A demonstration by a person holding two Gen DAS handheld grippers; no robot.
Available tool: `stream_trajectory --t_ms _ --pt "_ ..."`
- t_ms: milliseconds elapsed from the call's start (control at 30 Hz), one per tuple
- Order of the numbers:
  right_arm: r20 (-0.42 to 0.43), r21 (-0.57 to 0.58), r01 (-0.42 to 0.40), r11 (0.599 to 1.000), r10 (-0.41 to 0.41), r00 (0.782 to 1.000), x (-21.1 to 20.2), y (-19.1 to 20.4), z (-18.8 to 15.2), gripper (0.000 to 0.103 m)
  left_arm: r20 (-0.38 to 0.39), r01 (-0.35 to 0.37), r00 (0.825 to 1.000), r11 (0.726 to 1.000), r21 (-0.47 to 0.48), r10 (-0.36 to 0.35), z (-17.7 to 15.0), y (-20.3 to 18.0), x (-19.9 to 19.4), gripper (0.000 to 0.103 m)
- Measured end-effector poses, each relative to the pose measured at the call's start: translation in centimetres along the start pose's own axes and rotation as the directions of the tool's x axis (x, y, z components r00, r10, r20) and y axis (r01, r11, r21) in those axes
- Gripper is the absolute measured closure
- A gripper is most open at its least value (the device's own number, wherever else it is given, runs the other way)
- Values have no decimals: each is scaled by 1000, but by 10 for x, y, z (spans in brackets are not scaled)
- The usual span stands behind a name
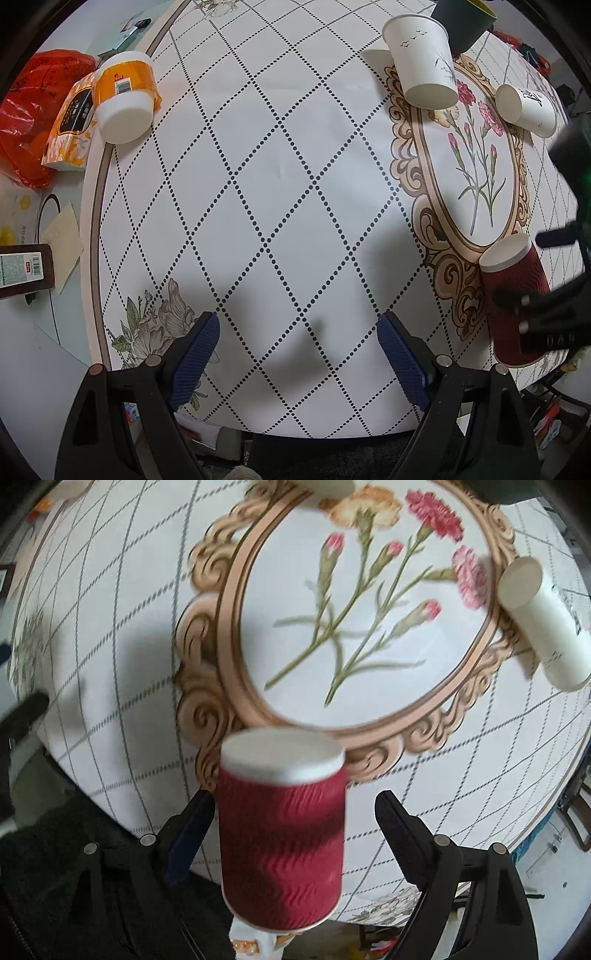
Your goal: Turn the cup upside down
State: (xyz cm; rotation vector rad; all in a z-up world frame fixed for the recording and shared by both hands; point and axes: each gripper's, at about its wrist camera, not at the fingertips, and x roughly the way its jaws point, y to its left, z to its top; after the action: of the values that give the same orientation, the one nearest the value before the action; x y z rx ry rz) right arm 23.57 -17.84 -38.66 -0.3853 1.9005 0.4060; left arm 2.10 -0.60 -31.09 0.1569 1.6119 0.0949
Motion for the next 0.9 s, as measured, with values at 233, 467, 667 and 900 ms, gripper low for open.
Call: stream_trajectory --t_ms 233,467,667,900 --pt "43 24 -5 1000 4 999 -16 -3 32 34 -5 2 1000 1000 -1 -2 0 0 0 16" --pt "210 81 -24 996 6 978 -52 -23 23 35 -4 4 1000 1000 -2 -4 7 -3 -3 16" --pt "426 190 -76 979 -12 905 -91 -38 6 35 4 1 1000 1000 10 -1 23 -10 -9 16" --pt "676 314 -100 944 -148 721 -114 -23 -25 35 12 -5 1000 1000 26 5 48 -13 -17 16"
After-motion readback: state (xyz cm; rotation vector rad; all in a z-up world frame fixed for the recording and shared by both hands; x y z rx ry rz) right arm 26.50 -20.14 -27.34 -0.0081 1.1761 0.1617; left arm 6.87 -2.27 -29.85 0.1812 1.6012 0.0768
